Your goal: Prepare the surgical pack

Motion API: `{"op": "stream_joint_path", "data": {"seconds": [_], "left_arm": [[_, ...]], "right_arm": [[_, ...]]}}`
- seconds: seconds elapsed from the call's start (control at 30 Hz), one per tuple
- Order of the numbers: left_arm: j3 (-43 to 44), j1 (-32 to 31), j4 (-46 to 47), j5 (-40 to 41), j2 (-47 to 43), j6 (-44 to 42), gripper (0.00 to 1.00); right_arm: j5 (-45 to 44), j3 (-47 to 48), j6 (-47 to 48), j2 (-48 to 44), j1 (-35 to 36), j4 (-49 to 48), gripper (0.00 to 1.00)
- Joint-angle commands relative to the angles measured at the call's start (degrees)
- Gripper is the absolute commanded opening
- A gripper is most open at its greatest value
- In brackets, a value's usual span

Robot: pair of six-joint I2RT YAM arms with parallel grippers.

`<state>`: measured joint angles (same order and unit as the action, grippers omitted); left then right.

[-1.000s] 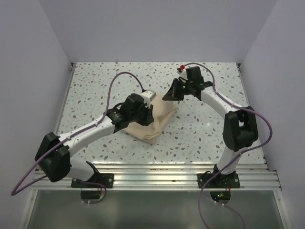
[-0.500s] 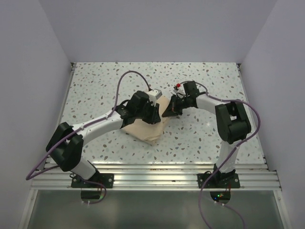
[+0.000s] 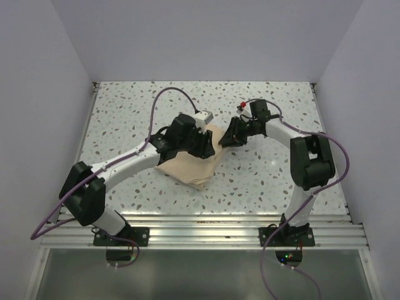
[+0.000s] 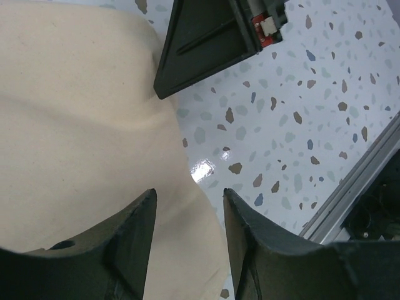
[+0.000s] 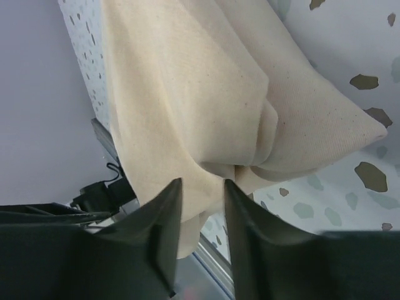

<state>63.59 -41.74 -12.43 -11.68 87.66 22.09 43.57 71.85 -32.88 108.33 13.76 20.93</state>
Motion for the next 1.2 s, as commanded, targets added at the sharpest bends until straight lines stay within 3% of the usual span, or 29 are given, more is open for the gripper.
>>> {"op": "stream_joint_path", "data": {"seconds": [0.0, 0.07, 0.13, 0.2, 0.3, 0.6, 1.0, 1.17], "left_arm": [[2.58, -1.5, -1.54, 6.02, -0.12, 0.24, 0.51], [3.72, -4.21, -5.14, 9.2, 0.76, -0.2, 0.52], [6.27, -8.51, -9.52, 16.23, 1.98, -0.55, 0.53], [8.81, -11.77, -12.78, 24.81, 2.87, -0.64, 0.54], [9.8, -16.09, -17.28, 30.12, 4.71, -0.03, 0.54], [8.22, -20.4, -23.26, 39.71, 6.56, 2.96, 0.55], [3.29, -20.4, -20.45, 38.05, 7.0, 2.17, 0.52], [2.24, -20.4, -20.27, 37.26, 6.39, 2.17, 0.5]], "right_arm": [[-2.78, 2.5, 1.16, -5.06, -0.22, 3.42, 0.41], [-3.32, 2.41, 0.45, -5.06, -0.14, 2.89, 0.54], [-4.45, 2.85, -0.07, -5.06, -0.14, 3.41, 0.6], [-5.34, 3.64, 0.01, -5.15, -0.14, 4.21, 0.62], [-6.04, 4.52, -0.16, -4.27, -0.22, 5.08, 0.63], [-5.52, 7.24, -1.22, -0.67, -0.22, 5.79, 0.67], [-5.25, 8.48, -3.15, 2.76, 1.53, 4.65, 0.55], [-5.86, 8.65, -4.38, 3.29, 1.8, 3.77, 0.31]]}}
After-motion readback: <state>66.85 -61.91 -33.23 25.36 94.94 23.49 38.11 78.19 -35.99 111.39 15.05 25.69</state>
